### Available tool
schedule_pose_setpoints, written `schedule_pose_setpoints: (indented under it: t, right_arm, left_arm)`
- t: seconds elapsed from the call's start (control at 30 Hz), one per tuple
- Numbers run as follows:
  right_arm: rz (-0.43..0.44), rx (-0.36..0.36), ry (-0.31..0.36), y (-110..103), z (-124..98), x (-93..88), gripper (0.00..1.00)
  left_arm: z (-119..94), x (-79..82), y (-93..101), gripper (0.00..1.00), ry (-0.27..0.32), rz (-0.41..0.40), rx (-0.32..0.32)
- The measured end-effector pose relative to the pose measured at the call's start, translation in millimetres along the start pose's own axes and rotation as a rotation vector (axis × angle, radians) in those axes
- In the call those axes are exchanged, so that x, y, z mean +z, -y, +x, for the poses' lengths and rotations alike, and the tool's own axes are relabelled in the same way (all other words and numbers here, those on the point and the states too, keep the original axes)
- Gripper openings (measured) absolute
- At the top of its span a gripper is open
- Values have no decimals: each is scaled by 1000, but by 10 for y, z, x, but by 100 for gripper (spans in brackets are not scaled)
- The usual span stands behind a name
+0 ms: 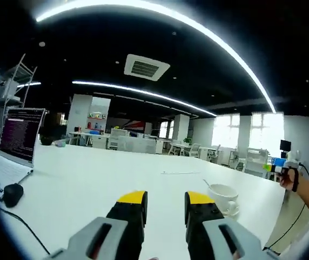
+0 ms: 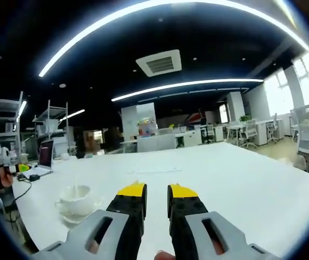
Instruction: Tidy tabletop coffee trays, cups and spoons，present forward
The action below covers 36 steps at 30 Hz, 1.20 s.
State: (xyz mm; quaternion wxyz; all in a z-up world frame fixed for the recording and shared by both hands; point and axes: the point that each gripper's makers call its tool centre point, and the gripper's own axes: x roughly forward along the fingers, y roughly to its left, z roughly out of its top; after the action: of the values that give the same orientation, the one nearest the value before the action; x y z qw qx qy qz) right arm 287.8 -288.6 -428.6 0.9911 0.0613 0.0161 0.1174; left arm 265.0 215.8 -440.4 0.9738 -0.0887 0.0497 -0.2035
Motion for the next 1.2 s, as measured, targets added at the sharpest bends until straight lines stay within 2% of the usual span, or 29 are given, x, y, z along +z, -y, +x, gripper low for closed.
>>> schedule_pose_setpoints:
  t: [0.2, 0.33, 0.5, 0.57, 0.73, 0.8, 0.9, 1.03, 1.1, 1.2]
  right_arm:
    - [15, 33, -36, -119, 83, -51, 17]
    - [68, 67, -82, -264, 124, -87, 17]
    - [90, 115, -102, -431, 217, -110, 19]
    - [109, 137, -117, -491, 263, -138, 20]
    - [260, 204, -171, -677, 355, -256, 21]
    - [313, 226, -202, -751, 380, -326, 21]
    - [389, 258, -249, -877, 408, -437, 22]
    - [434, 258, -274, -912, 453, -520, 23]
    - [465, 272, -309, -977, 461, -586, 23]
    - [494, 285, -352, -1071, 484, -683, 23]
  left_arm:
    - [86, -103, 0, 29, -33, -87, -11]
    - [141, -145, 26, 29, -59, -111, -12]
    - [229, -245, 110, 29, -129, -128, -19]
    - [266, -293, 128, 29, -150, -166, -15]
    - [370, -363, 240, 29, -168, -262, -43]
    - [426, -386, 319, 29, -174, -338, -62]
    - [530, -481, 426, 29, -203, -376, -83]
    - [636, -569, 512, 28, -220, -444, -102]
    - [670, -622, 650, 28, -237, -491, -115]
    - [730, -701, 739, 28, -271, -552, -128]
